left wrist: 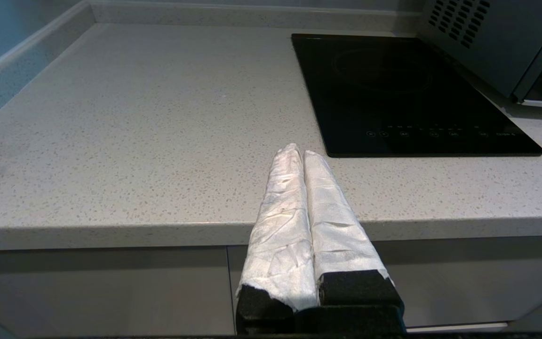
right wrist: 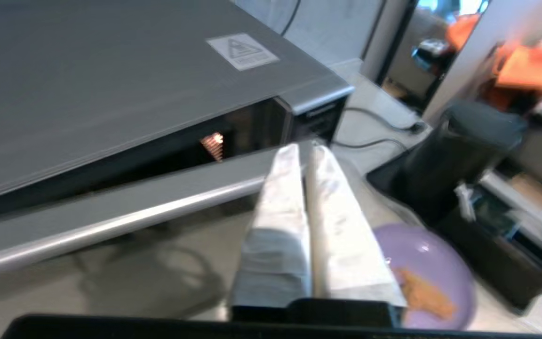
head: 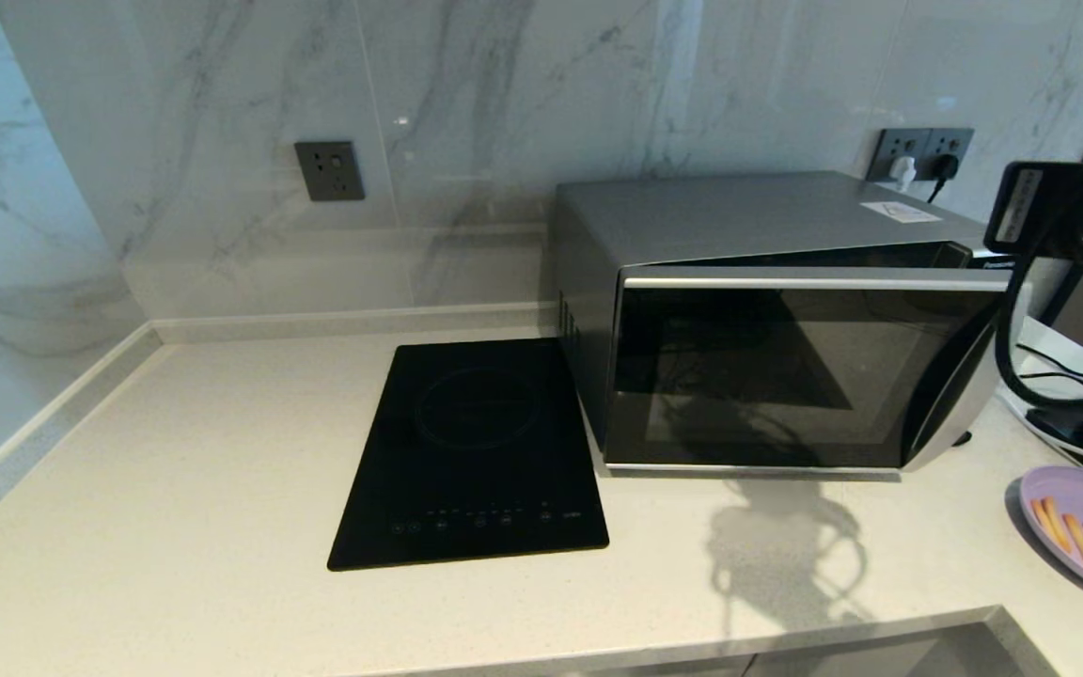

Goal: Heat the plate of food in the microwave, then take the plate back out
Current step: Open the microwave oven

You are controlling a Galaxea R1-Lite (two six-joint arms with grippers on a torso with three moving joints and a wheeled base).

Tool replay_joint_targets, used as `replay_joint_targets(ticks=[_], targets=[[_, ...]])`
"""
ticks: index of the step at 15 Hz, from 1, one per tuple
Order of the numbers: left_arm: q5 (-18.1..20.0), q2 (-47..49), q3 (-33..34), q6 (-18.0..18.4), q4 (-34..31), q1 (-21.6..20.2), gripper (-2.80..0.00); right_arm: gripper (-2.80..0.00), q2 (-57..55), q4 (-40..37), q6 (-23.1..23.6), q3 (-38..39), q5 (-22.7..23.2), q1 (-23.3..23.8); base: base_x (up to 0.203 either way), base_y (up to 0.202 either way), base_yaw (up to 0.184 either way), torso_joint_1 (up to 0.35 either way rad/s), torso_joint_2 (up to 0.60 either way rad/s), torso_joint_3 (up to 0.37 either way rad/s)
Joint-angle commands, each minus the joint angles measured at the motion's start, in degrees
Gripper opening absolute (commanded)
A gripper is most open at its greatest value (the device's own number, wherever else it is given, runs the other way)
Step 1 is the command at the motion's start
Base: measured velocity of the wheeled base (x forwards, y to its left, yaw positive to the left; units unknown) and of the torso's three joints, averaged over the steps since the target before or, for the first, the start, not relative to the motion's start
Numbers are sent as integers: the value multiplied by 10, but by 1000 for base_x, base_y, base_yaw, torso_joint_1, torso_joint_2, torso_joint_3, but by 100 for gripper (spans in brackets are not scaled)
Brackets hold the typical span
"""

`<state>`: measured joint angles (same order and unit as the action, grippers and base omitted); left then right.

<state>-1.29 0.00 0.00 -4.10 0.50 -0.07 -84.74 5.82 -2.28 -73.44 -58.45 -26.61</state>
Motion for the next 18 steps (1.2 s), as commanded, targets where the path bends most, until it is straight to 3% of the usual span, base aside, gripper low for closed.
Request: replay_joint_targets(ticks=[1,5,10,14,18], targets=[[0,1,0,0,0,0,-280,-280,-57,-2,-14,-55,9,2,0,0,0,0,0,0],[0,1,0,0,0,0,-280,-280,-147,-3,-60,-135,21,21,0,0,0,0,0,0],[0,1,0,0,0,0,-280,-280,-244,-2,-72,-190,32,93,0,0,0,0,0,0],[0,1,0,0,0,0,-280,-280,-278,-3,-77,-195,49,146,0,0,0,0,0,0],[0,1,0,0,0,0,-280,-280,-256,-22,-77,-177,52,151,0,0,0,0,0,0]])
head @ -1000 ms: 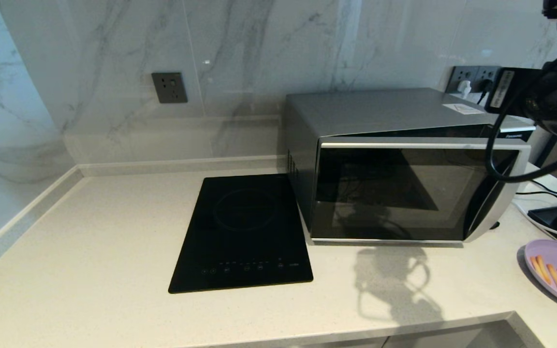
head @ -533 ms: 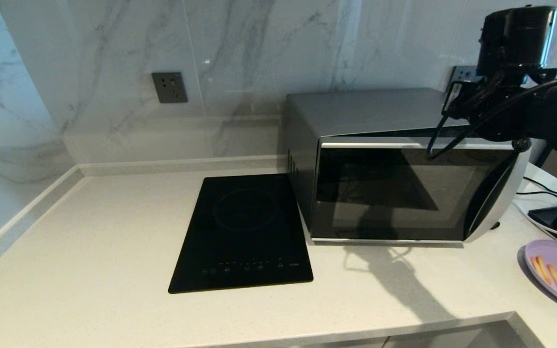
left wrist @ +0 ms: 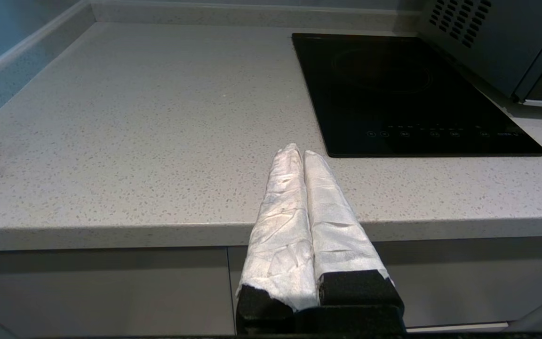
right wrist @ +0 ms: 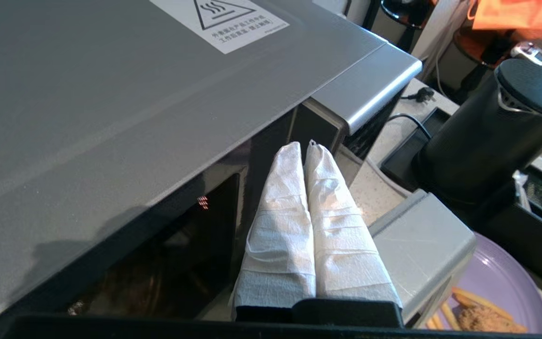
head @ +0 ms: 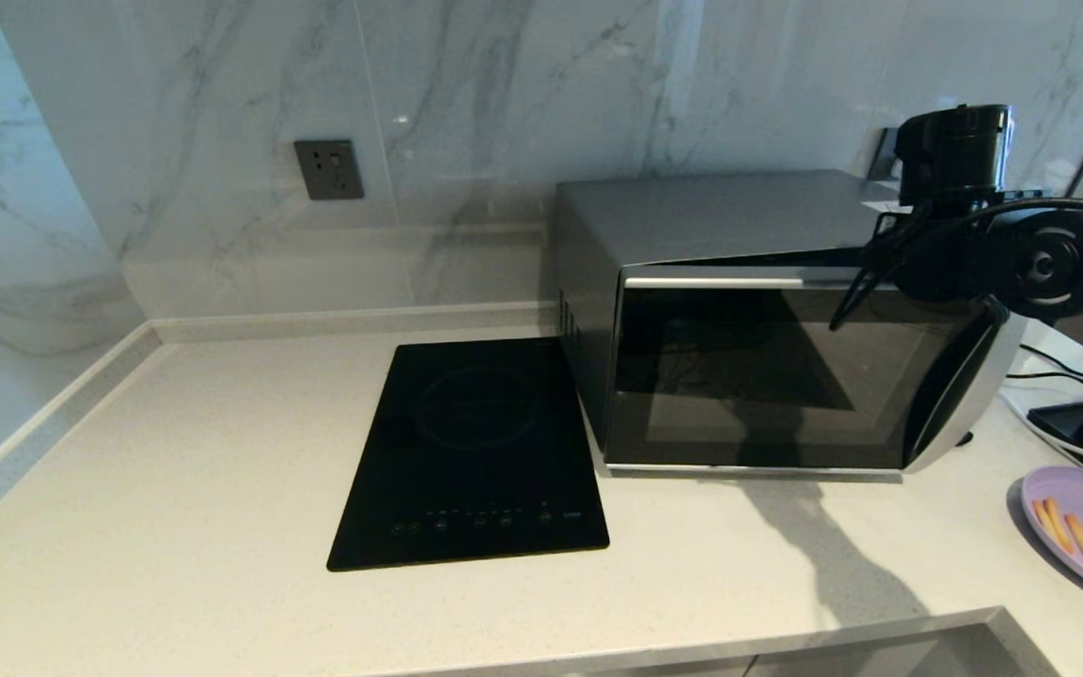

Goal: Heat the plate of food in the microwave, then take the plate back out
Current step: Open the microwave oven

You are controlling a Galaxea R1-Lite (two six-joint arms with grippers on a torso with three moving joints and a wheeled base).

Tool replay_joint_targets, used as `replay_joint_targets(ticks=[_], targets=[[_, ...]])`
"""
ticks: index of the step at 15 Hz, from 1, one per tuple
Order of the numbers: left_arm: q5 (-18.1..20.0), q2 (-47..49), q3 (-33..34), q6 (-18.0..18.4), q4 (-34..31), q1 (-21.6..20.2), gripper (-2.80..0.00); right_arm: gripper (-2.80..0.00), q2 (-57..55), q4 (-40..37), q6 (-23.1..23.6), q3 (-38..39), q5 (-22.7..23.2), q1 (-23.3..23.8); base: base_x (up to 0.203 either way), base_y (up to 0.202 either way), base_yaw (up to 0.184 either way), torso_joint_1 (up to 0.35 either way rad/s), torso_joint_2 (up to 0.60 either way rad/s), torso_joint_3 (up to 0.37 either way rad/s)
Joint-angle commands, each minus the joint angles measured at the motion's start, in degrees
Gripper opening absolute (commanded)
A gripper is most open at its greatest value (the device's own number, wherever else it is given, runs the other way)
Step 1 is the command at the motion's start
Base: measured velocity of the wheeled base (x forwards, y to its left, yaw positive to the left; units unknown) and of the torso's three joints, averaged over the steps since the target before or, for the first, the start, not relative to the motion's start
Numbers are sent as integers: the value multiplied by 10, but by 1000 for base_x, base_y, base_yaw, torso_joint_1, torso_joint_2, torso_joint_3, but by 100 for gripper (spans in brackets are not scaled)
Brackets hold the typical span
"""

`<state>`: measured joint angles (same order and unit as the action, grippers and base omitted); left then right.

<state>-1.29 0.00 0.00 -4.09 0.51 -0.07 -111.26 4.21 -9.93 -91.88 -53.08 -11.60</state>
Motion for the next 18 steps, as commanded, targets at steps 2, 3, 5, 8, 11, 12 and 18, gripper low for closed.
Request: replay_joint_targets(ticks=[2,3,5,8,11,12,18], targets=[[0,1,0,0,0,0,-280,-280,29,-52,-28,12,8,0,0,0,0,0,0,0],[0,1,0,0,0,0,-280,-280,39,-92,-50,10,18,0,0,0,0,0,0,0],[0,1,0,0,0,0,-280,-280,60,-184,-113,3,38,-3,0,0,0,0,0,0],[0,1,0,0,0,0,-280,-280,94,-259,-174,0,70,-5,0,0,0,0,0,0],[0,1,0,0,0,0,-280,-280,142,-305,-200,1,83,-26,0,0,0,0,0,0],[0,1,0,0,0,0,-280,-280,159,-316,-205,0,85,-36,0,0,0,0,0,0],[0,1,0,0,0,0,-280,-280,271,-454,-264,-13,86,-117,0,0,0,0,0,0]])
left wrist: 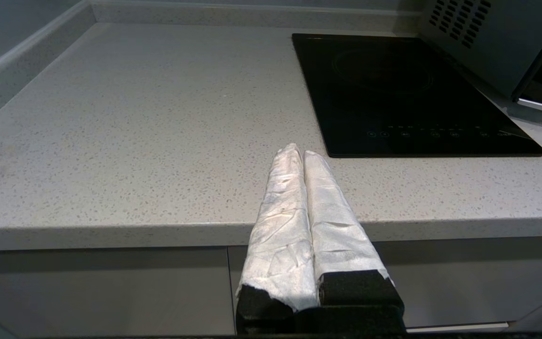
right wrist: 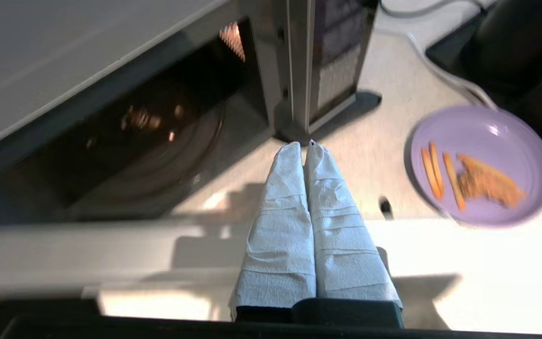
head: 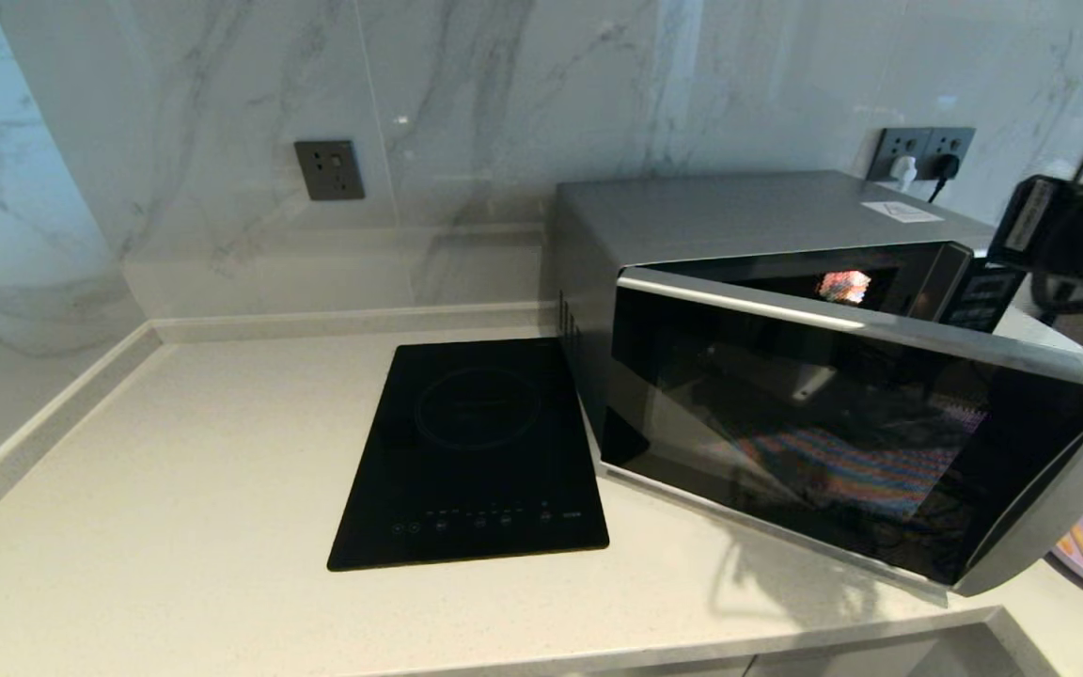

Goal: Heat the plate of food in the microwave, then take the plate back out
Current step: Open the microwave oven

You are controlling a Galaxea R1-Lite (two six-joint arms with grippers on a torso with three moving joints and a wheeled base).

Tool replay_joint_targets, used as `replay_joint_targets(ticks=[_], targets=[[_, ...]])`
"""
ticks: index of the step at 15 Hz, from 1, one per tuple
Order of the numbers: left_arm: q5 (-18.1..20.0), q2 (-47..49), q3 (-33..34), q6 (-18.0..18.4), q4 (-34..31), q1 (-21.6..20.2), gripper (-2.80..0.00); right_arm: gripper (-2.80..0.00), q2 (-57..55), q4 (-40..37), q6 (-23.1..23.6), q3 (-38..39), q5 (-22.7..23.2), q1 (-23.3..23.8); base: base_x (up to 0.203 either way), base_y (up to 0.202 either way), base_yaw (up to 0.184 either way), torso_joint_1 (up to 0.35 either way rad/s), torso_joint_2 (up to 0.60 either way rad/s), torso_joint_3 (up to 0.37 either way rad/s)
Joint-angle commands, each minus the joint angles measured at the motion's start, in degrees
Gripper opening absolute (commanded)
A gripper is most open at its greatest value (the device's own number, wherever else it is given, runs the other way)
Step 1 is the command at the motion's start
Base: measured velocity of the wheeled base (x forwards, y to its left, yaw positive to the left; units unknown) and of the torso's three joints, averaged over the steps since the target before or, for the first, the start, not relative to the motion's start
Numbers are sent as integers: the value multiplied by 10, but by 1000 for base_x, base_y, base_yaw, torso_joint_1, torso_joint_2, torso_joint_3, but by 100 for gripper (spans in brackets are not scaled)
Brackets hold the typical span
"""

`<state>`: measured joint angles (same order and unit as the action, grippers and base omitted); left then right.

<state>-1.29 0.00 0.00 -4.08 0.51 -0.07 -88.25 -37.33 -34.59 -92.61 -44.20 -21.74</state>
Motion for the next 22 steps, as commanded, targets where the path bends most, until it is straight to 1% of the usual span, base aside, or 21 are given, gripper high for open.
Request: replay_joint_targets(ticks=[1,3,7,10,11,15,18,22], targets=[[0,1,0,-1,0,0,-280,-280,46,-64,-37,-7,-3,-17,0,0,0,0,0,0],[0,1,0,-1,0,0,-280,-280,49,-84,-58,-2,1,-17,0,0,0,0,0,0],[0,1,0,-1,0,0,-280,-280,45,-87,-77,27,33,-17,0,0,0,0,0,0],[-1,1,0,-1,0,0,-280,-280,40,-88,-88,36,85,-16,0,0,0,0,0,0],[0,1,0,-1,0,0,-280,-280,39,-88,-88,39,92,-16,0,0,0,0,0,0],[0,1,0,-1,0,0,-280,-280,18,-87,-88,35,95,-16,0,0,0,0,0,0],[0,1,0,-1,0,0,-280,-280,7,-86,-89,34,114,-15,0,0,0,0,0,0],[0,1,0,-1,0,0,-280,-280,-6,-81,-89,32,110,-11,0,0,0,0,0,0]])
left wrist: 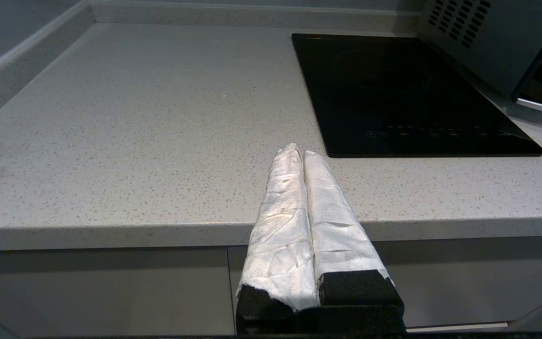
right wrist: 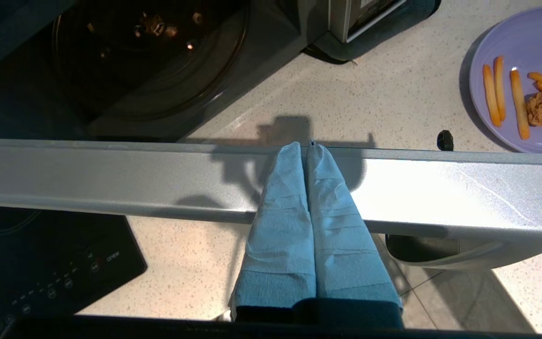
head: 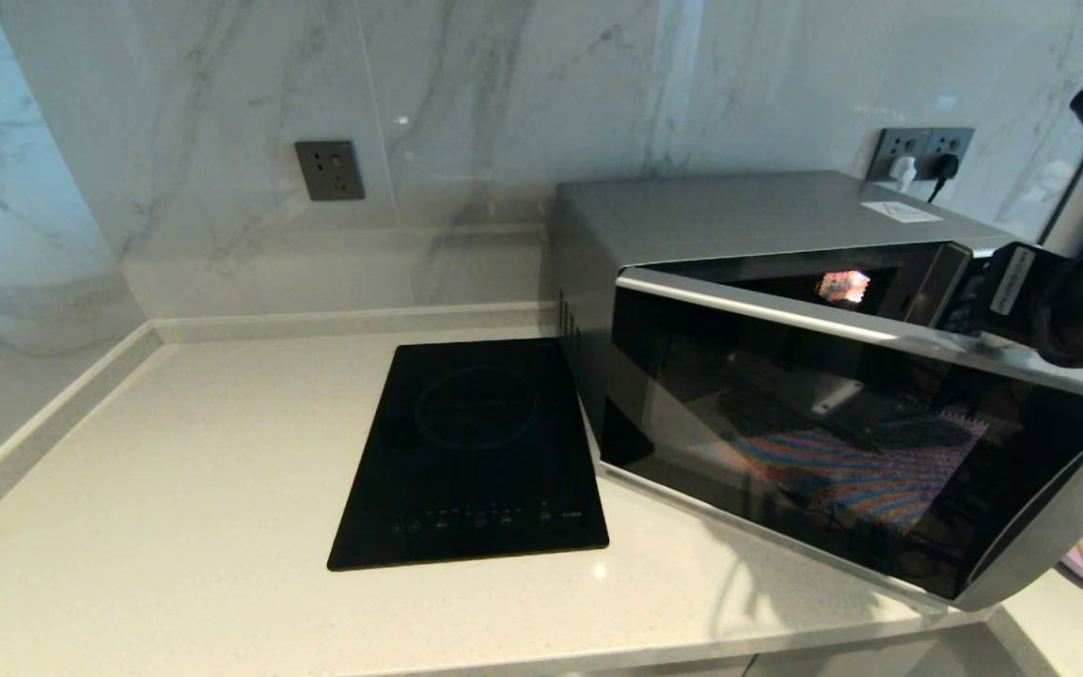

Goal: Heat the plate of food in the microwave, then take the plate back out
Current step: Open the microwave oven

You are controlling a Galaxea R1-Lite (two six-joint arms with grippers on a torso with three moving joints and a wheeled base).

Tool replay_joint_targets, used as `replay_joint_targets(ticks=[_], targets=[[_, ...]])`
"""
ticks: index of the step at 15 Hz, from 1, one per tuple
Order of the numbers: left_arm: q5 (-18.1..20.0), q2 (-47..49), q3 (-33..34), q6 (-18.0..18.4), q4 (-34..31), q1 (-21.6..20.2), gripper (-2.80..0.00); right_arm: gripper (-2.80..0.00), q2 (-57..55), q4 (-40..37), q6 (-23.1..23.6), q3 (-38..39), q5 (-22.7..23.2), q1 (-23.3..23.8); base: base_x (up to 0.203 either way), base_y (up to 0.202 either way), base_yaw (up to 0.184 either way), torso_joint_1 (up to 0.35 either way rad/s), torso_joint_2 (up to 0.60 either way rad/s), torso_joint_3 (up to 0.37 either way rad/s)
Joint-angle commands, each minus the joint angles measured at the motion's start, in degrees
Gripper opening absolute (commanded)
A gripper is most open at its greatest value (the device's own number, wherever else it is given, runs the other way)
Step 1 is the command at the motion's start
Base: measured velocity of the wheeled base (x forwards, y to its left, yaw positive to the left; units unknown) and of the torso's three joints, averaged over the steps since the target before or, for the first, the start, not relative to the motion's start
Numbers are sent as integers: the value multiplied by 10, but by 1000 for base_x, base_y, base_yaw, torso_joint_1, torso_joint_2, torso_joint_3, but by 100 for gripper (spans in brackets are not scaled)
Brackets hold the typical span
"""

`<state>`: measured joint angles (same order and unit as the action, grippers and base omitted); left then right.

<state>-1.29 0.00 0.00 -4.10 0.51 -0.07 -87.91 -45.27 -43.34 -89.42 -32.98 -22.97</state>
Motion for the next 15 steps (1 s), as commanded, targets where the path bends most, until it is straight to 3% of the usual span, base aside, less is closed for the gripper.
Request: replay_joint_targets(ticks=[1,15], targets=[[0,1,0,0,0,0,-280,-280,-10,4,-1,-1,-6,7,0,0,0,0,0,0],[0,1,0,0,0,0,-280,-280,8,18,7,7,5,40,0,0,0,0,0,0]])
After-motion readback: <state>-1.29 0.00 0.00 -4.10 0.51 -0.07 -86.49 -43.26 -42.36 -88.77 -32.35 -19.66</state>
